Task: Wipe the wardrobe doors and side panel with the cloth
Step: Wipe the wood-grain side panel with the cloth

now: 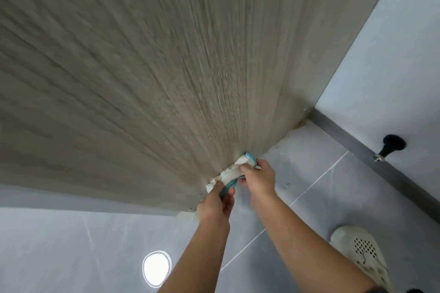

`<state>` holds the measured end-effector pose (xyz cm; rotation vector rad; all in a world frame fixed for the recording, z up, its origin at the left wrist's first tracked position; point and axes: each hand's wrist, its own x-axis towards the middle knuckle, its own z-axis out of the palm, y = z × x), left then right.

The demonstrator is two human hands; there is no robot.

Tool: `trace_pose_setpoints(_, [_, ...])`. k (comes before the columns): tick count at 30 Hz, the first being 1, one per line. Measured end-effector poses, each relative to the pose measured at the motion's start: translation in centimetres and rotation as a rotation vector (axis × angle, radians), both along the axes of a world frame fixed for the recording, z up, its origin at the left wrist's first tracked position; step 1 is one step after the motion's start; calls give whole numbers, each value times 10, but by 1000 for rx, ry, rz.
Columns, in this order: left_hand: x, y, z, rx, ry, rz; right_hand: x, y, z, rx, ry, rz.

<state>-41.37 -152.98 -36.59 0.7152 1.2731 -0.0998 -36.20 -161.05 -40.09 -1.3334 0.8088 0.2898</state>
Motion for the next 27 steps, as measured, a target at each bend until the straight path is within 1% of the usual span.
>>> trace_pose_setpoints(5, [-17, 10, 75, 133, -177, -58, -13, 8, 85, 111, -215, -30])
trace_pose_setpoints(11, [-28, 7, 186, 265, -466, -66, -17, 16, 203, 129, -494, -63])
trace_pose_setpoints(14, [-29, 2, 236, 363, -608, -89, -13, 16, 255, 71, -627, -64])
trace_pose_setpoints(16, [-29, 2, 270, 452, -693, -101, -11, 15, 292, -8, -744, -65])
trace_pose_setpoints(19, [-28, 0, 315, 596, -795, -119, -10, 13, 344, -126, -917, -47])
trace_pose_setpoints(22, [-25, 2, 350, 699, -883, -127, -12, 15, 385, -178, -1050, -59])
trace_pose_setpoints(23, [-25, 3, 359, 726, -910, -142, -12, 15, 394, -179, -1077, -57])
trace_pose_setpoints(25, [-28, 7, 368, 811, -944, -208, -14, 16, 405, -183, -1066, -28])
trace_pose_setpoints(27, [-36, 12, 368, 991, -970, -279, -15, 12, 411, -140, -1023, 22])
